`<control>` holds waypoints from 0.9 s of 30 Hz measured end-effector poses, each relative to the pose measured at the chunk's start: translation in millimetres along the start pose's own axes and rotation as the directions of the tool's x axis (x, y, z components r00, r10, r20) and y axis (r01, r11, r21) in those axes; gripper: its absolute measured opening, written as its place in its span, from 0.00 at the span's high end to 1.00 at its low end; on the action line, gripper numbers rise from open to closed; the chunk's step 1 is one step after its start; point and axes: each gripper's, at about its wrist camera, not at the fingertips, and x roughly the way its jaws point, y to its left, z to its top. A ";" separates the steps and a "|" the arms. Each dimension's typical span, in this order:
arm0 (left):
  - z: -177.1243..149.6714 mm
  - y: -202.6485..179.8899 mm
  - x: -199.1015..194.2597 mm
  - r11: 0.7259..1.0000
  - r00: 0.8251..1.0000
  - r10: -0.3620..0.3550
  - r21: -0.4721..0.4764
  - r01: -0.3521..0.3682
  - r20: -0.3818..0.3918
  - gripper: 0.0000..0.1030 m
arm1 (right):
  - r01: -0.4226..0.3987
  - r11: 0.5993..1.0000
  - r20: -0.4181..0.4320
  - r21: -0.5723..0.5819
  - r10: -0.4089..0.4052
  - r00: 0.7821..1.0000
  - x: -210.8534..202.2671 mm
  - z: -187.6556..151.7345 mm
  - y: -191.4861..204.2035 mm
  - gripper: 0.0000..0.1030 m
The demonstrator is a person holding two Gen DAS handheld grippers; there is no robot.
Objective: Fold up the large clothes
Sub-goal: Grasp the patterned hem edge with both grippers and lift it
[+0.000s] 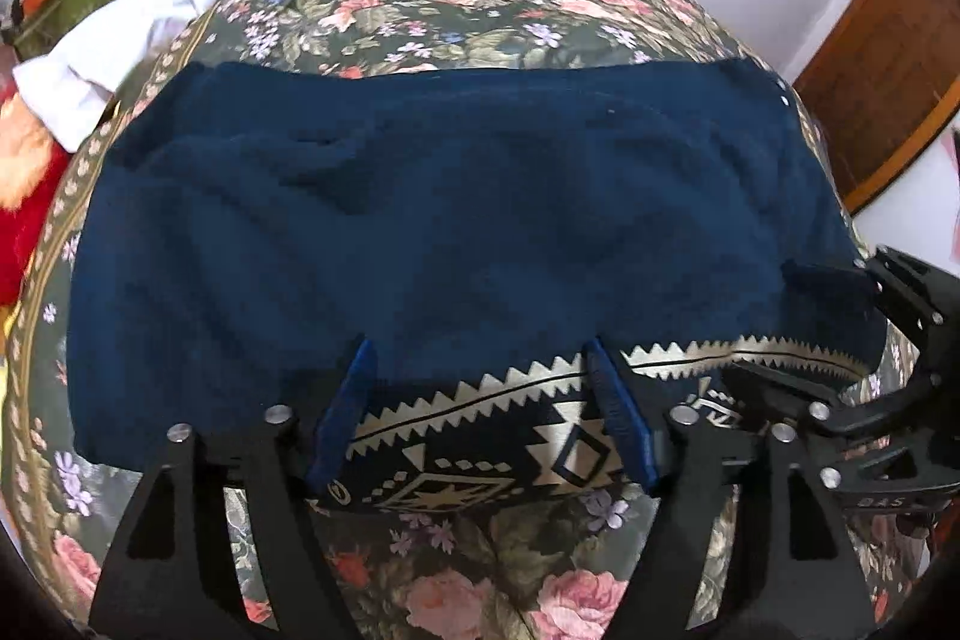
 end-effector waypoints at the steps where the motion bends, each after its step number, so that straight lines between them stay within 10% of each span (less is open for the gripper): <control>1: -0.9 3.0 -0.5 1.000 1.000 -0.007 -0.011 0.007 0.003 0.28 | 0.011 1.000 -0.001 -0.012 -0.011 1.000 -2.1 -2.0 0.6 0.21; 14: -45.4 73.5 -64.7 0.969 0.994 0.068 -0.241 -0.046 0.088 0.28 | 0.101 0.994 0.048 -0.046 -0.099 0.994 -43.7 -23.2 -6.8 0.19; 20: -67.5 92.5 -75.1 0.915 0.993 -0.075 -0.390 0.106 0.092 0.28 | 0.091 0.996 0.141 -0.015 -0.088 0.986 -68.6 -2.1 8.8 0.19; 27: -70.4 103.9 -42.0 0.766 0.933 -0.336 -0.540 0.349 0.127 0.28 | 0.140 0.990 0.117 -0.029 -0.136 0.984 -33.7 18.1 26.9 0.12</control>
